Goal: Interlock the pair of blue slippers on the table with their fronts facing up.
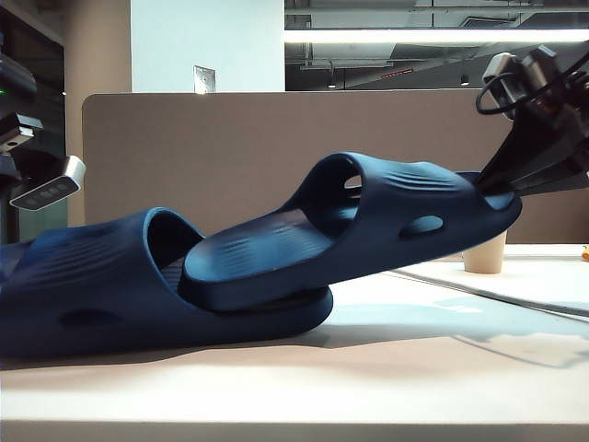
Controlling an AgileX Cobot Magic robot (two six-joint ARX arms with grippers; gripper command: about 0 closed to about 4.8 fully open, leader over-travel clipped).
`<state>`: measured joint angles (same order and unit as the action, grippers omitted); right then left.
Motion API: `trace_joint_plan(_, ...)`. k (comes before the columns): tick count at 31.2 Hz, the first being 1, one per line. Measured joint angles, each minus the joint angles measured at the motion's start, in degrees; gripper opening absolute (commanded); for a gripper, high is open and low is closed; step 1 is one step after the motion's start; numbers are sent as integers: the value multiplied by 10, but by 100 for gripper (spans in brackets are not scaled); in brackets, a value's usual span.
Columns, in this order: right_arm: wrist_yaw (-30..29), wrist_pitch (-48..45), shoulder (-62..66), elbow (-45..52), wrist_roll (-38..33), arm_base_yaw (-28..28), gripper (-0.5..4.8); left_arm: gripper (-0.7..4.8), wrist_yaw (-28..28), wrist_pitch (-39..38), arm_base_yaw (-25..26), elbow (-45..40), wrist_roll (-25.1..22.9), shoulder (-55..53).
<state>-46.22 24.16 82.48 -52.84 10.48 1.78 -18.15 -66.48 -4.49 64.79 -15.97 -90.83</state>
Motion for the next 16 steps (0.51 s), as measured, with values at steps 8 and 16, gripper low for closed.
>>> trace_joint_plan(8, 55, -46, 5, 0, -36, 10, -3, -3, -3, 27, -1, 2, 3, -8)
trace_joint_plan(16, 64, -87, 62, -1, -48, 32, -4, -3, 0, 42, -14, 6, 6, -42)
